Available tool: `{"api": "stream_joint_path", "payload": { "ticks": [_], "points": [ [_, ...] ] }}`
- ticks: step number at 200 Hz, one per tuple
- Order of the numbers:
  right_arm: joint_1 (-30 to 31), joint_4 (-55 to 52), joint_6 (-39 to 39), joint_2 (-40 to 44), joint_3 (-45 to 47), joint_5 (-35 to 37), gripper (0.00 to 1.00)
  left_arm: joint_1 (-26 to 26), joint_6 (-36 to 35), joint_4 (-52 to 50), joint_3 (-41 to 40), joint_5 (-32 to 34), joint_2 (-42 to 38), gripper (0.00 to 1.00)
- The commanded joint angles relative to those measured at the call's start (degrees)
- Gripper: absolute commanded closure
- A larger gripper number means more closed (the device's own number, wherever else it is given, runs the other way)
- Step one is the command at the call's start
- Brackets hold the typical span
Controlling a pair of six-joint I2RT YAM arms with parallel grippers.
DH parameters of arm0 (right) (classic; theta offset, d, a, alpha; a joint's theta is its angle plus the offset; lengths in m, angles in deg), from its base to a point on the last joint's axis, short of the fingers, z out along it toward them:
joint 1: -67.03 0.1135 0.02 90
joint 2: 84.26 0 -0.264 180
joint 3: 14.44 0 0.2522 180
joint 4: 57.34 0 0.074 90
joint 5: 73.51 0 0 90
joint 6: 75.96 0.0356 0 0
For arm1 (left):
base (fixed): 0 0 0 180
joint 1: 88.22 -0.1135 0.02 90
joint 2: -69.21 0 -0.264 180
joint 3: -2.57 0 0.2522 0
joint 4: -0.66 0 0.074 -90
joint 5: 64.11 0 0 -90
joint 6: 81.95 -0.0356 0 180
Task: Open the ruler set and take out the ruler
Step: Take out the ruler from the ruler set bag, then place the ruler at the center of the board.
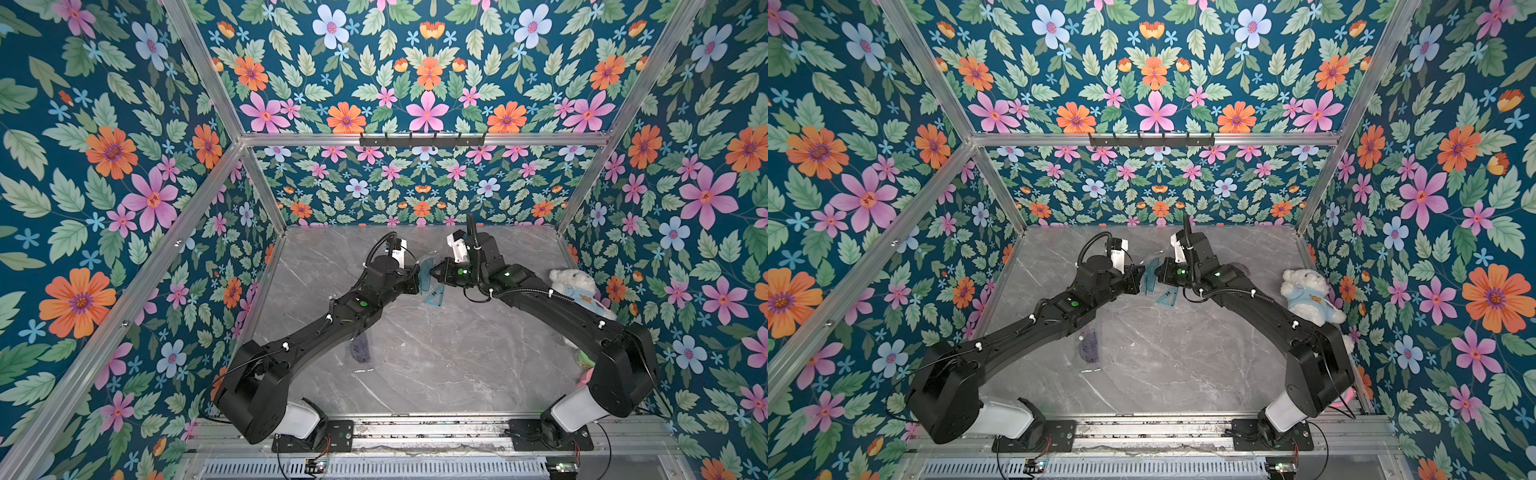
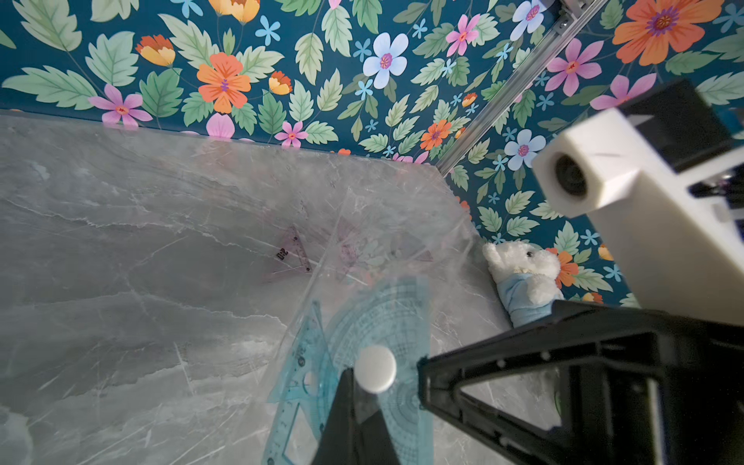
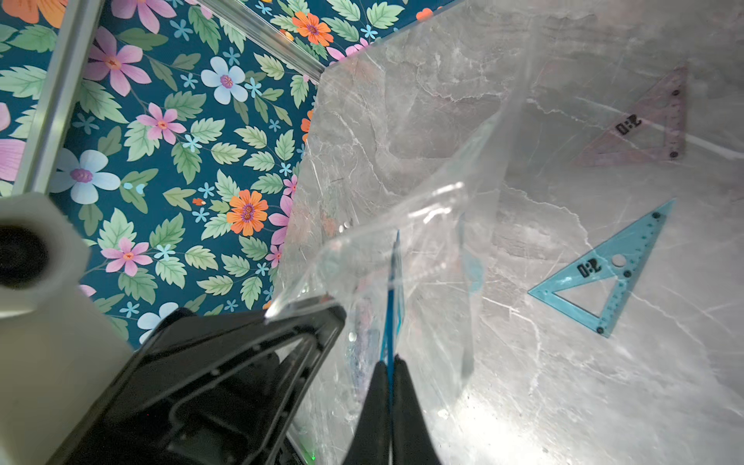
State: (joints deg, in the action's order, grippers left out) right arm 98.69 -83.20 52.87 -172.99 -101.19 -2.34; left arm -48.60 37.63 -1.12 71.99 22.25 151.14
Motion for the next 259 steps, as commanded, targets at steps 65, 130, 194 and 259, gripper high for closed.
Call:
{"api": "stream_joint_path", "payload": {
  "ticks": [65, 130, 194, 259],
  "points": [
    [-4.6, 1.5, 2.3, 5.6, 2.1, -1.4, 0.96, 0.0, -0.6, 1.1, 0.2, 0.8, 0.7, 1.0],
    [-11.4, -5.2, 1.6, 16.2, 6.6, -0.2, 0.96, 0.0, -0.4, 1.6, 1.7, -0.1, 3.1, 1.0],
    [-25.6, -6.1, 0.6, 18.4, 17.7, -3.2, 0.97, 0.0, -0.2, 1.4, 4.0, -1.4, 5.1, 1.0],
    [-35.8, 3.1, -2.2, 5.4, 20.9, -6.7, 0.99, 0.1, -0.3, 0.1, 4.5, -1.8, 4.7, 1.0]
  ]
}}
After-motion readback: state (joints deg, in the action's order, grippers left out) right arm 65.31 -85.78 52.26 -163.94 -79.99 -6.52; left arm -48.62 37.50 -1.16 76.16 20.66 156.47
